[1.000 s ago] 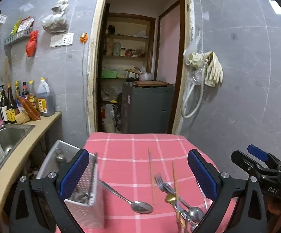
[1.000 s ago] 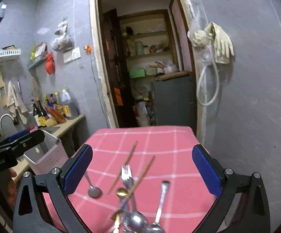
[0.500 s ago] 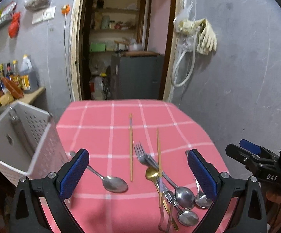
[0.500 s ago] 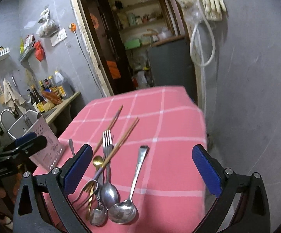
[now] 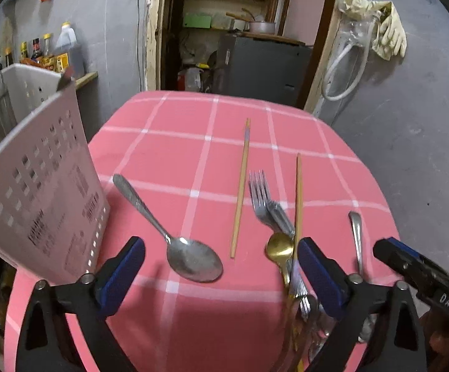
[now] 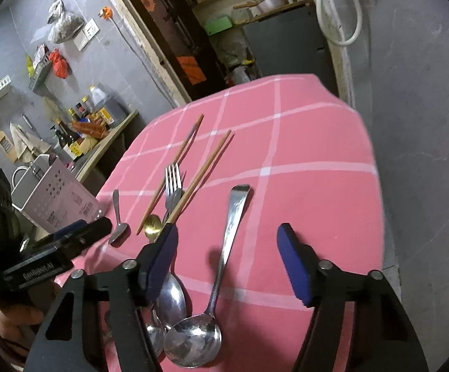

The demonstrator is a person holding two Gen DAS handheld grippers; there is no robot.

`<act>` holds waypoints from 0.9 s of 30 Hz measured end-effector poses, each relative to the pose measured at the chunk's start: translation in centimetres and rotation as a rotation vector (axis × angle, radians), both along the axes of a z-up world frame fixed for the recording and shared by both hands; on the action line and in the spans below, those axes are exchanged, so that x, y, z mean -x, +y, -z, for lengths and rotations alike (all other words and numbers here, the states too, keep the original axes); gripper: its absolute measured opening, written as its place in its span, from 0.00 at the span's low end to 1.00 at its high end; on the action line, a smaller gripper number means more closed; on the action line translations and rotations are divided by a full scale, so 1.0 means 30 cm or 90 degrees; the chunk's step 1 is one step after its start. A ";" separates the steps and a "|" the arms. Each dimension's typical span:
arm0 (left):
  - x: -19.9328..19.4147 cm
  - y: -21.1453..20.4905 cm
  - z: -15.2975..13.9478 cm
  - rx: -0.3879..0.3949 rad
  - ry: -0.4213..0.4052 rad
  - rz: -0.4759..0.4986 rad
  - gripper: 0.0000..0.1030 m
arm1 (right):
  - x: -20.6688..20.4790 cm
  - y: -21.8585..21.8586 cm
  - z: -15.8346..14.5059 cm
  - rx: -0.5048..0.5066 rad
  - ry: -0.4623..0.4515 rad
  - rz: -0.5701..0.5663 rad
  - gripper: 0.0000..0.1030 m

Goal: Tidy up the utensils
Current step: 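Close the right tool on the handle of a silver spoon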

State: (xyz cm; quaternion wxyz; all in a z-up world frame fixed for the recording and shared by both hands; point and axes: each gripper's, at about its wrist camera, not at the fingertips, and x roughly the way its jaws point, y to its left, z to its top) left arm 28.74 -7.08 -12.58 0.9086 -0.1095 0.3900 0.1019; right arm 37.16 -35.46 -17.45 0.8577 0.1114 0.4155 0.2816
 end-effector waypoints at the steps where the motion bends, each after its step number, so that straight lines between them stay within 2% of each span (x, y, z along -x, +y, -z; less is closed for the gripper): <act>1: -0.005 -0.009 0.009 -0.003 0.005 0.008 0.86 | -0.004 0.005 0.005 0.001 0.002 -0.003 0.53; 3: 0.003 -0.025 0.032 -0.016 0.018 0.023 0.77 | -0.019 0.022 0.019 0.002 0.011 -0.009 0.49; 10: 0.010 -0.026 0.069 -0.054 0.042 0.020 0.70 | -0.060 0.049 0.024 0.011 0.013 -0.020 0.44; 13: -0.005 -0.018 0.079 -0.066 0.056 0.013 0.60 | -0.083 0.048 0.024 0.009 0.020 -0.019 0.36; 18: -0.022 -0.014 0.094 -0.084 0.078 0.004 0.51 | -0.102 0.079 0.024 0.016 0.018 -0.033 0.36; 22: -0.022 -0.046 0.085 -0.121 0.078 0.015 0.44 | -0.111 0.074 0.028 0.011 0.021 -0.035 0.36; 27: -0.030 -0.074 0.082 -0.147 0.079 0.038 0.28 | -0.132 0.048 0.043 0.002 0.045 -0.025 0.22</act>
